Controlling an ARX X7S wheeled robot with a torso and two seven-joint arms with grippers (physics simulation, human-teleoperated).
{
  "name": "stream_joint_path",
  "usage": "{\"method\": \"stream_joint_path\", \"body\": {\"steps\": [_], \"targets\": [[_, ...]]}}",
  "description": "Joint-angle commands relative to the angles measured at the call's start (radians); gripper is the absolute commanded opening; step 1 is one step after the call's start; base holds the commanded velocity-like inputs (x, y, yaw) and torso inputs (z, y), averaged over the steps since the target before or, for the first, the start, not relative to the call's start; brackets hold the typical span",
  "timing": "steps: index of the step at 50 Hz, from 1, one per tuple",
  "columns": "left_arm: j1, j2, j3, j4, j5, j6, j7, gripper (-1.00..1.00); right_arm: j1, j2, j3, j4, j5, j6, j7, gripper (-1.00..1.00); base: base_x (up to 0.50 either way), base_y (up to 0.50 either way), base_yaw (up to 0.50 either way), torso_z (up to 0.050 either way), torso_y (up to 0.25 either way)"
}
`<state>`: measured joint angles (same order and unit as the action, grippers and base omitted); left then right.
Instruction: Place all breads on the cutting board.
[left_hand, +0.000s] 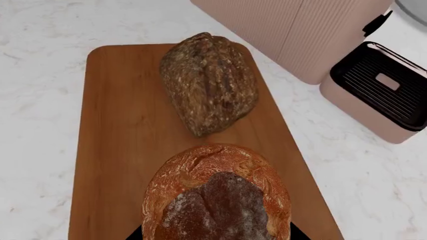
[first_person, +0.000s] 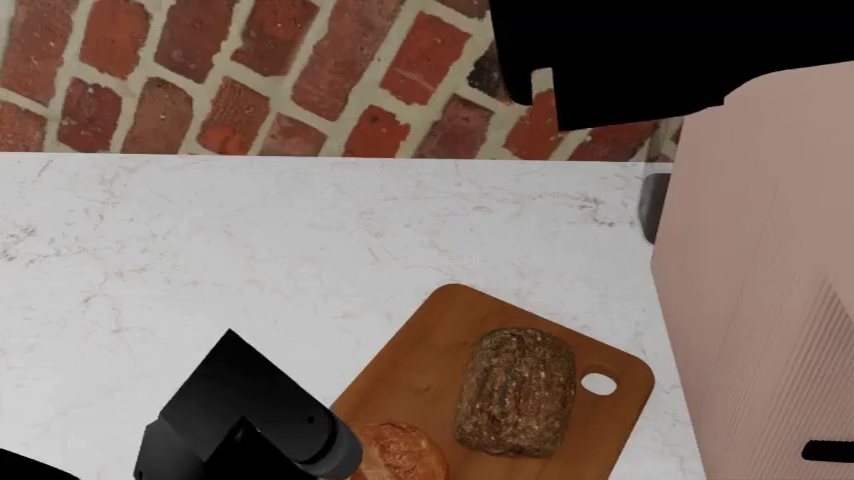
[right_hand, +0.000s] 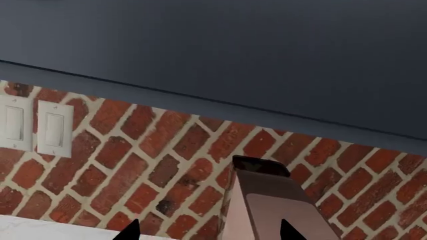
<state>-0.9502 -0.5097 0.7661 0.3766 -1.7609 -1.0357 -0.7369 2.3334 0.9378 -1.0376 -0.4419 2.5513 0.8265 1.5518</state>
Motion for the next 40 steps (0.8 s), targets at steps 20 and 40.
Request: {"method": "stream_joint_path", "body": {"steps": [20,40], "targets": [[-0.026,-0.003,0.004,-0.004,-0.026,0.019,-0.026,1.00,-0.022,0.008,-0.016,-0.012,-0.001,0.003,-0.018,1.00,0.00,0.00,0.00,0.000,0.000],[-0.608,-0.085,-0.188,0.190,-0.616,0.241,-0.479,1.00,-0.050,0.014,-0.027,-0.021,-0.026,-0.008,-0.032,1.00,0.00,0.00,0.00,0.000,0.000]]}}
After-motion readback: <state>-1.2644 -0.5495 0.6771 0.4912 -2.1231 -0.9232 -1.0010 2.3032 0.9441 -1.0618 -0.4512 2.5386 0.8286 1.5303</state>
